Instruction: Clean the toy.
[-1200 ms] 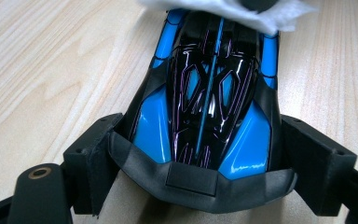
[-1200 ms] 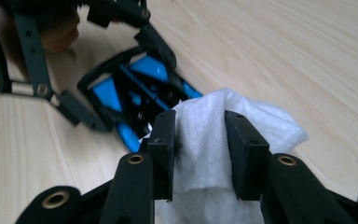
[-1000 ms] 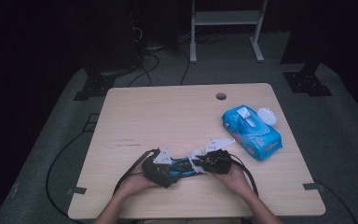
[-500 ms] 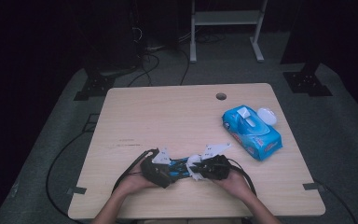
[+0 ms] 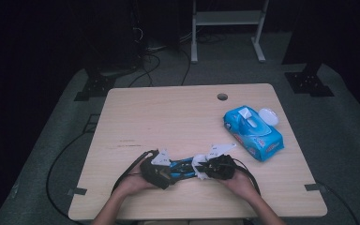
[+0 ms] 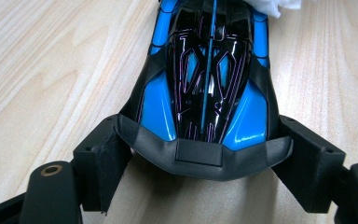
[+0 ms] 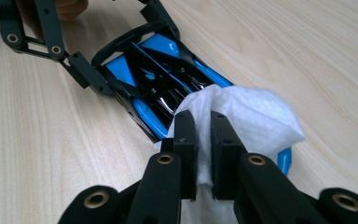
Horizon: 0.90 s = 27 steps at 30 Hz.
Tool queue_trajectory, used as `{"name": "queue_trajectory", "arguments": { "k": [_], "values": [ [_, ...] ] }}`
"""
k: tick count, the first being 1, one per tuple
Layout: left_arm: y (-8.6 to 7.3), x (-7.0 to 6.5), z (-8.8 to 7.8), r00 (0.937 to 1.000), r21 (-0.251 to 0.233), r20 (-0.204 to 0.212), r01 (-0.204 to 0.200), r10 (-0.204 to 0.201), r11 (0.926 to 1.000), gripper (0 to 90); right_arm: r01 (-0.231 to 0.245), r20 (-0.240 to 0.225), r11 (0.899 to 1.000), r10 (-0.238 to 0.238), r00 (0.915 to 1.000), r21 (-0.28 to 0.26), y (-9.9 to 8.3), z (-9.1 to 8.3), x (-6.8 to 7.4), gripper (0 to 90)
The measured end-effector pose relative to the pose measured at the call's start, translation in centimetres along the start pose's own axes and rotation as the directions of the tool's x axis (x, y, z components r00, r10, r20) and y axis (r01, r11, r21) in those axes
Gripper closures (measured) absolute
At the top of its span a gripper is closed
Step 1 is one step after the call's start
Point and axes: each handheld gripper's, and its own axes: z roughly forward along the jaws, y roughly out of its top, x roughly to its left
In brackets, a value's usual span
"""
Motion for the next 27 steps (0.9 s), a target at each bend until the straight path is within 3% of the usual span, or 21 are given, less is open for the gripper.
{"name": "queue_trajectory", "arguments": {
  "k": [4, 7, 11, 13, 18, 21, 25, 27],
  "values": [
    [0.0, 0.0, 0.1, 1.0, -0.005, 0.001, -0.002, 0.002, 1.0, 23.7, -0.028, 0.068, 0.999, 0.026, 0.9973, 0.023, -0.6, -0.5, -1.5, 82.5],
    [0.1, 0.0, 0.2, 1.0, -0.004, -0.001, -0.006, 0.006, 1.0, 23.6, -0.06, 0.082, 0.998, 0.058, 0.995, 0.027, -0.9, -1.0, -2.1, 82.7],
    [0.1, -0.1, 0.2, 1.0, -0.005, -0.003, -0.008, 0.008, 1.0, 23.7, -0.057, 0.039, 0.998, 0.057, 0.9976, 0.002, -0.6, -0.7, -1.4, 82.8],
    [0.2, -0.1, 0.3, 1.0, -0.004, -0.004, -0.008, 0.008, 1.0, 23.6, -0.029, 0.02, 1.0, 0.029, 0.9994, -0.005, 0.0, -0.1, -0.5, 82.8],
    [0.4, -0.3, 0.5, 1.0, -0.013, -0.007, 0.0, 0.0, 0.9999, 23.6, 0.013, -0.08, 0.999, -0.016, 0.9967, -0.034, 1.6, 1.5, 1.9, 82.7],
    [0.3, -0.2, 0.4, 1.0, -0.012, -0.004, -0.002, 0.002, 0.9999, 23.7, 0.077, -0.067, 0.997, -0.077, 0.9948, -0.007, 1.9, 2.3, 2.8, 82.7],
    [0.4, -0.2, 0.5, 1.0, -0.014, -0.003, -0.003, 0.003, 0.9999, 24.2, 0.042, -0.066, 0.999, -0.043, 0.9969, -0.005, 1.9, 1.8, 2.1, 83.0],
    [0.4, -0.2, 0.5, 1.0, -0.016, -0.002, -0.001, 0.001, 0.9999, 24.2, 0.052, -0.053, 0.999, -0.052, 0.9973, -0.002, 1.9, 1.8, 2.3, 83.0]
  ]
}}
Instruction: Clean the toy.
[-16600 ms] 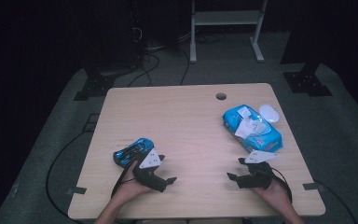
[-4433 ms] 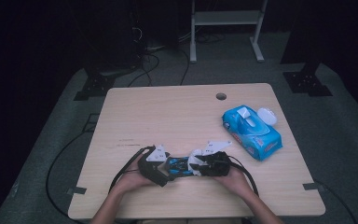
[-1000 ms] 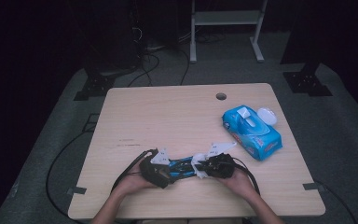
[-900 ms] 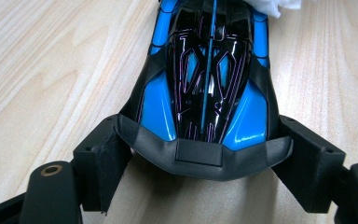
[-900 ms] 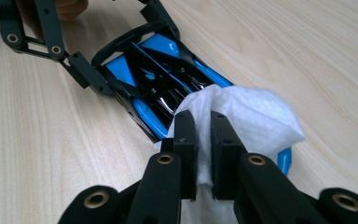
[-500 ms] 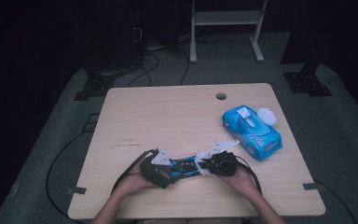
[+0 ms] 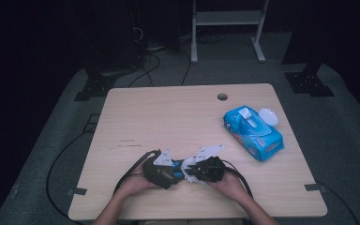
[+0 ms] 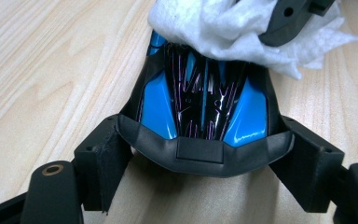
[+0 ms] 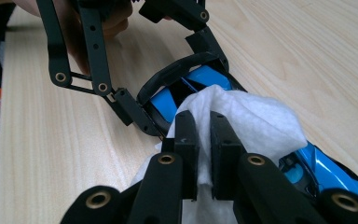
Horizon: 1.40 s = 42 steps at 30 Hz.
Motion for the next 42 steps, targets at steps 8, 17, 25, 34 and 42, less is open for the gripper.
{"name": "queue_trajectory", "arguments": {
  "k": [8, 17, 25, 34, 42],
  "values": [
    [0.2, -0.1, 0.2, 1.0, -0.001, -0.005, 0.001, -0.001, 1.0, 24.1, 0.009, -0.061, 1.0, -0.009, 0.9981, 0.008, 1.9, 2.7, 1.0, 82.9],
    [0.1, 0.0, 0.2, 1.0, -0.006, 0.005, 0.004, -0.004, 1.0, 24.2, -0.043, -0.016, 0.999, 0.042, 0.999, -0.005, 1.3, 1.2, -0.5, 83.1],
    [0.1, 0.1, 0.1, 1.0, 0.0, 0.009, 0.002, -0.002, 1.0, 24.2, 0.009, -0.014, 1.0, -0.009, 0.9999, -0.002, 2.4, 2.6, 0.9, 83.0],
    [0.3, 0.0, 0.4, 1.0, -0.002, 0.007, 0.004, -0.004, 1.0, 24.1, -0.072, -0.009, 0.997, 0.072, 0.9974, -0.021, 2.6, 2.7, -1.1, 83.1],
    [0.3, 0.0, 0.3, 0.9999, -0.003, 0.01, 0.003, -0.003, 1.0, 24.2, -0.081, 0.027, 0.996, 0.08, 0.9964, 0.034, 3.2, 3.1, -2.0, 83.2]
  ]
}}
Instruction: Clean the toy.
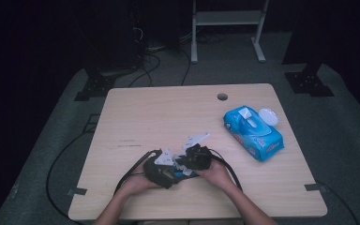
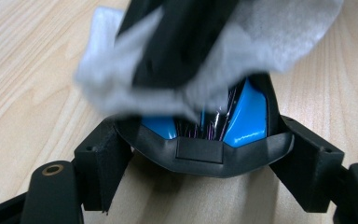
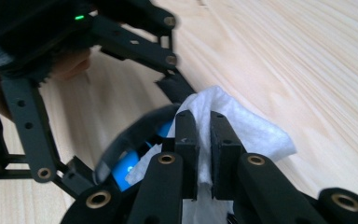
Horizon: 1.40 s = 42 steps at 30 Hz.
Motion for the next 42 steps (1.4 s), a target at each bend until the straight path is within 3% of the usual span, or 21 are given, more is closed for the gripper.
{"name": "queue_trajectory", "arguments": {
  "k": [2, 4, 7, 8, 12, 13, 14, 15, 18, 20, 22, 24, 29, 32, 35, 37, 39, 42],
  "values": [
    [0.1, 0.0, 0.0, 1.0, 0.001, -0.001, -0.001, 0.001, 1.0, 24.2, 0.004, 0.006, 1.0, -0.004, 1.0, 0.001, 0.0, -0.1, 0.0, 83.2],
    [0.1, 0.0, 0.1, 1.0, 0.002, -0.002, -0.002, 0.002, 1.0, 24.2, 0.012, -0.03, 1.0, -0.012, 0.9995, -0.006, 0.3, 0.4, 0.7, 83.0],
    [-0.1, 0.0, -0.2, 1.0, 0.002, -0.001, 0.003, -0.003, 1.0, 24.2, 0.025, -0.04, 1.0, -0.025, 0.9989, -0.003, 0.8, 1.2, 1.3, 82.8],
    [-0.1, 0.0, -0.2, 1.0, 0.002, -0.001, 0.003, -0.003, 1.0, 24.2, 0.008, -0.046, 1.0, -0.008, 0.9989, -0.005, 0.7, 1.2, 1.2, 82.9],
    [-0.1, 0.0, 0.0, 1.0, -0.001, 0.001, 0.004, -0.004, 1.0, 24.4, -0.015, -0.024, 1.0, 0.015, 0.9996, -0.003, 0.2, 0.5, 0.1, 83.2],
    [0.0, 0.0, 0.0, 1.0, -0.003, 0.001, 0.003, -0.003, 1.0, 24.4, -0.034, -0.01, 0.999, 0.034, 0.9994, -0.003, 0.1, 0.1, -0.2, 83.1],
    [0.1, 0.0, 0.1, 1.0, -0.002, 0.0, -0.002, 0.002, 1.0, 24.8, -0.015, 0.032, 1.0, 0.014, 0.9994, 0.004, 0.0, -0.3, -0.4, 83.2],
    [0.2, 0.0, 0.1, 1.0, 0.001, 0.001, 0.002, -0.002, 1.0, 24.9, -0.022, 0.037, 1.0, 0.022, 0.9991, 0.008, 0.0, -0.4, -0.4, 83.2],
    [0.2, 0.0, 0.1, 1.0, 0.005, 0.004, 0.007, -0.007, 1.0, 24.9, -0.003, -0.005, 1.0, 0.003, 1.0, -0.001, 0.1, 0.2, 0.3, 83.1],
    [0.1, 0.0, 0.1, 0.9999, 0.006, 0.005, 0.009, -0.009, 0.9999, 25.0, 0.019, -0.003, 1.0, -0.019, 0.9998, 0.001, 0.4, 0.7, 0.8, 83.1],
    [0.1, 0.1, 0.0, 0.9999, 0.002, 0.006, 0.011, -0.011, 0.9999, 25.3, 0.012, -0.01, 1.0, -0.012, 0.9999, 0.005, 0.4, 0.6, 0.5, 83.1],
    [0.1, 0.1, 0.1, 0.9999, 0.002, 0.008, 0.012, -0.012, 0.9999, 25.7, -0.009, 0.004, 1.0, 0.009, 1.0, 0.005, 0.1, 0.0, -0.1, 83.1],
    [0.0, 0.1, 0.1, 0.9999, -0.001, 0.01, 0.007, -0.007, 1.0, 25.9, -0.062, 0.095, 0.998, 0.061, 0.9936, 0.006, -1.4, -2.2, -2.3, 83.2],
    [0.0, 0.1, 0.1, 0.9999, 0.0, 0.01, 0.007, -0.007, 1.0, 25.9, -0.066, 0.091, 0.998, 0.066, 0.9937, -0.008, -1.5, -2.2, -2.2, 83.3],
    [0.0, 0.1, 0.1, 0.9999, 0.0, 0.009, 0.01, -0.01, 1.0, 25.9, -0.042, 0.025, 0.999, 0.043, 0.9988, -0.027, -0.9, -1.2, -1.1, 83.0],
    [0.0, 0.1, 0.0, 0.9999, 0.0, 0.01, 0.013, -0.013, 0.9999, 25.9, -0.017, 0.023, 1.0, 0.017, 0.9996, -0.017, -0.6, -0.6, -0.7, 82.9],
    [-0.1, 0.1, 0.0, 0.9999, -0.001, 0.01, 0.01, -0.01, 0.9999, 26.0, -0.028, 0.019, 1.0, 0.028, 0.9994, -0.01, -0.6, -0.7, -1.0, 83.1],
    [-0.1, 0.2, 0.0, 0.9999, -0.003, 0.014, 0.009, -0.008, 1.0, 26.0, -0.045, 0.093, 0.999, 0.044, 0.9947, 0.006, -1.3, -1.7, -2.5, 83.1]
  ]
}}
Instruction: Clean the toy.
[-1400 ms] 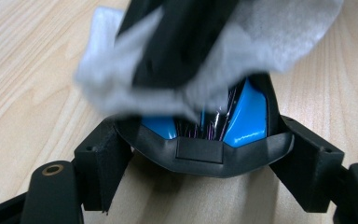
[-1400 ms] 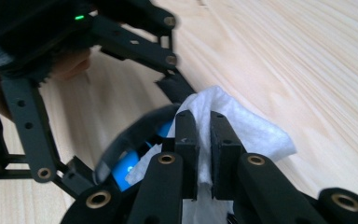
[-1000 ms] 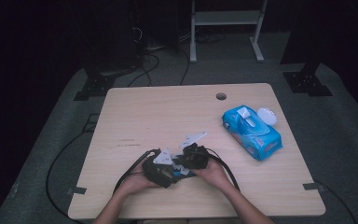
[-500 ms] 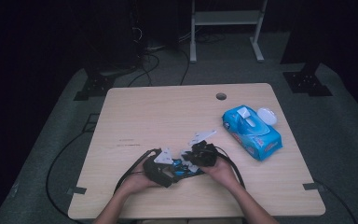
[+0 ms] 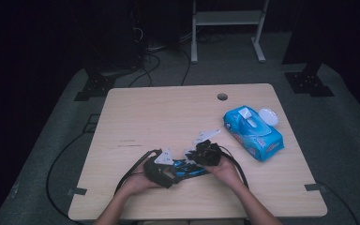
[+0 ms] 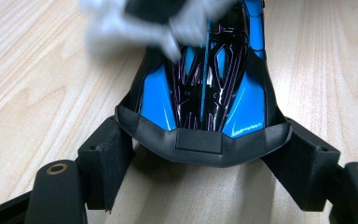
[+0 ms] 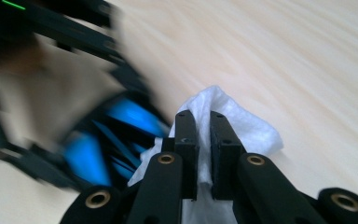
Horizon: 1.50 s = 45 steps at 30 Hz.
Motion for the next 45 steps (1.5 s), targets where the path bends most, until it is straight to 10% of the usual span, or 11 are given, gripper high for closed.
{"name": "queue_trajectory", "arguments": {
  "k": [16, 23, 30, 40, 45],
  "values": [
    [0.1, 0.1, 0.2, 0.9999, 0.003, 0.007, 0.008, -0.008, 1.0, 25.9, -0.014, 0.07, 1.0, 0.014, 0.9974, 0.0, -1.8, -2.1, -1.6, 83.1],
    [-0.1, 0.1, -0.1, 1.0, 0.006, 0.005, 0.005, -0.005, 1.0, 26.1, -0.003, 0.006, 1.0, 0.003, 1.0, -0.026, -1.2, -1.0, -0.7, 83.0],
    [0.0, 0.2, 0.0, 0.9999, 0.005, 0.008, 0.01, -0.01, 0.9999, 26.1, -0.008, 0.088, 1.0, 0.007, 0.9961, 0.008, -3.0, -3.2, -2.2, 83.0],
    [-0.1, 0.2, 0.0, 0.9999, 0.0, 0.006, 0.013, -0.013, 0.9999, 26.0, -0.001, 0.035, 1.0, 0.002, 0.9994, -0.018, -2.7, -2.4, -1.6, 83.0],
    [0.0, 0.2, 0.0, 0.9999, 0.003, 0.007, 0.01, -0.01, 0.9999, 26.0, -0.047, 0.116, 0.999, 0.044, 0.9922, 0.023, -4.0, -3.3, -3.3, 83.0]
  ]
}}
